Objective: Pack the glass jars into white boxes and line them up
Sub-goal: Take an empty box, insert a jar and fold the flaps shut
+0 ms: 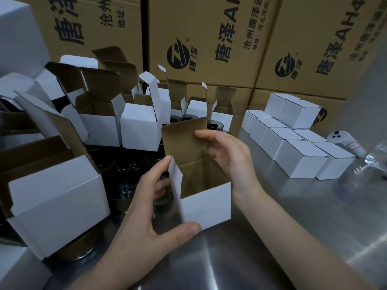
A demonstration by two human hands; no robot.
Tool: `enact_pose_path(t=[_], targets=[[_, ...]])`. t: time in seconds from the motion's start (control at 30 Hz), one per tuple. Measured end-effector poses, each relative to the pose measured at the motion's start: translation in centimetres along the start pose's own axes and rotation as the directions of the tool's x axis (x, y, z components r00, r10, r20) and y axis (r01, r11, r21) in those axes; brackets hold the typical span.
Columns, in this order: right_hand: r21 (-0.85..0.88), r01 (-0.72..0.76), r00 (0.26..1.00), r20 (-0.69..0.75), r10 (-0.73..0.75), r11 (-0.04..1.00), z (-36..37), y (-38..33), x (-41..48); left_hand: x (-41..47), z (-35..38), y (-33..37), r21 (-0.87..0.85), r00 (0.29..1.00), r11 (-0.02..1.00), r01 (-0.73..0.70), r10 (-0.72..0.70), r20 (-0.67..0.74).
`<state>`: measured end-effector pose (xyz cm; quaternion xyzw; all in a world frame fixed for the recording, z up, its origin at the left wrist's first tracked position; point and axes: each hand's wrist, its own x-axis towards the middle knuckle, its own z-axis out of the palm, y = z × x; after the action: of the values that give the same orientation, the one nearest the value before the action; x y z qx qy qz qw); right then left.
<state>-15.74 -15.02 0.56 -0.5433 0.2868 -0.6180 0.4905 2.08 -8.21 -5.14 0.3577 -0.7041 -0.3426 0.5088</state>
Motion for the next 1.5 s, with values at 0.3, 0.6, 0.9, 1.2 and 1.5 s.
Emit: enact_pose_path(t=[0.3,0.6,0.9,1.2,1.5], targets=[[-0.063,0.01,0.997,0.073,-0.006,0.998,0.4,1.8,-0.1,0.2,0.1,-0.3,0.09,0.997,0.996,0.014,-0.007,-0.083],[-0.524,0.026,0.963,-0.215,-0.162,0.851,-1.2,3.6,1.1,0.2,0.3,-0.3,0.047,0.974,0.998,0.051,-0.04,-0.221],[-0.729,-0.134,0.988,-0.044,0.15,0.671,-1.4,6.5,2.2,0.1,0.5,0.4,0.094,0.958,0.992,0.086,-0.057,-0.28],[-0.666,-0.221,0.972,-0.089,0.218,0.713,-3.2,6.7,3.1,-0.1,0.5,0.3,0.162,0.964,0.98,0.113,-0.069,-0.255],[-0.665,-0.281,0.925,0.005,0.38,0.692,-6.0,3.6,3.4,-0.2,0.5,0.1,0.208,0.978,0.972,0.11,-0.068,-0.2]])
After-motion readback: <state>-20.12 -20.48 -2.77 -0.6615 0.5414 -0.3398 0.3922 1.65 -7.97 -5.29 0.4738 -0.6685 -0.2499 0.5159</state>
